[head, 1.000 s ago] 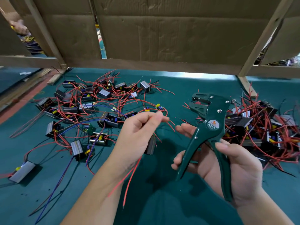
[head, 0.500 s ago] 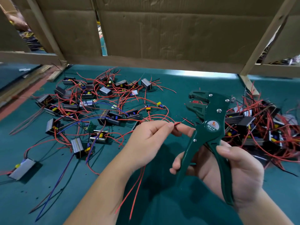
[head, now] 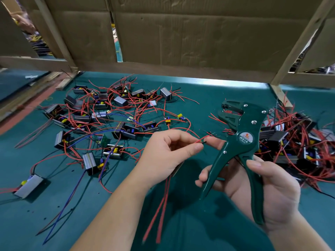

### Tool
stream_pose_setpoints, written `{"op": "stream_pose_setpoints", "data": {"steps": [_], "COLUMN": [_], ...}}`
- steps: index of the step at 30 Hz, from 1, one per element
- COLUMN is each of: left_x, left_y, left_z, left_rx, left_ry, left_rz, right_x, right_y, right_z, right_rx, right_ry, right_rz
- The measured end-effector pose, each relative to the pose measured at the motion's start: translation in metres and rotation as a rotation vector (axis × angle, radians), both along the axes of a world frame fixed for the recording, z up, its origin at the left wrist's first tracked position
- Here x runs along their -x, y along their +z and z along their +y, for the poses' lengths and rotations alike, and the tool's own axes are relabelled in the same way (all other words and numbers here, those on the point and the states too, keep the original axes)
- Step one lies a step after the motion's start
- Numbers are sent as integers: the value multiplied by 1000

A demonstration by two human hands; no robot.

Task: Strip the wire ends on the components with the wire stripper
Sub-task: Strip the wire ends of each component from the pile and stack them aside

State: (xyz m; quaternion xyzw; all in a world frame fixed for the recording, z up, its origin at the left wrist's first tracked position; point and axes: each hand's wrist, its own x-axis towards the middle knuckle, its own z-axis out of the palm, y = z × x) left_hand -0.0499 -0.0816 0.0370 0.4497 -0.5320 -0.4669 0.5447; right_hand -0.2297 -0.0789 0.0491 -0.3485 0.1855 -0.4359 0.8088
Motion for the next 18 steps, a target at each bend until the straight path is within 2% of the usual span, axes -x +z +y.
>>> {"op": "stream_pose_setpoints", "data": {"steps": [6,11,14,18], "left_x": [-1,-1,-2,-9], "left_y": [-2,-2,1,6], "left_z": [-1,-3,-4,-4], "left_rx": [1,38,100,93], "left_ry": [69,87,184,254], "left_rz": [49,-26,-41,57], "right_x": [-1,-1,-1,6], "right_y": [1,-3,-4,-5], "right_z": [1,-1,-3,-8], "right_rx": [0,2,-1,-134], "right_ry": [43,54,32,101], "right_rz": [-36,-32,47,214]}}
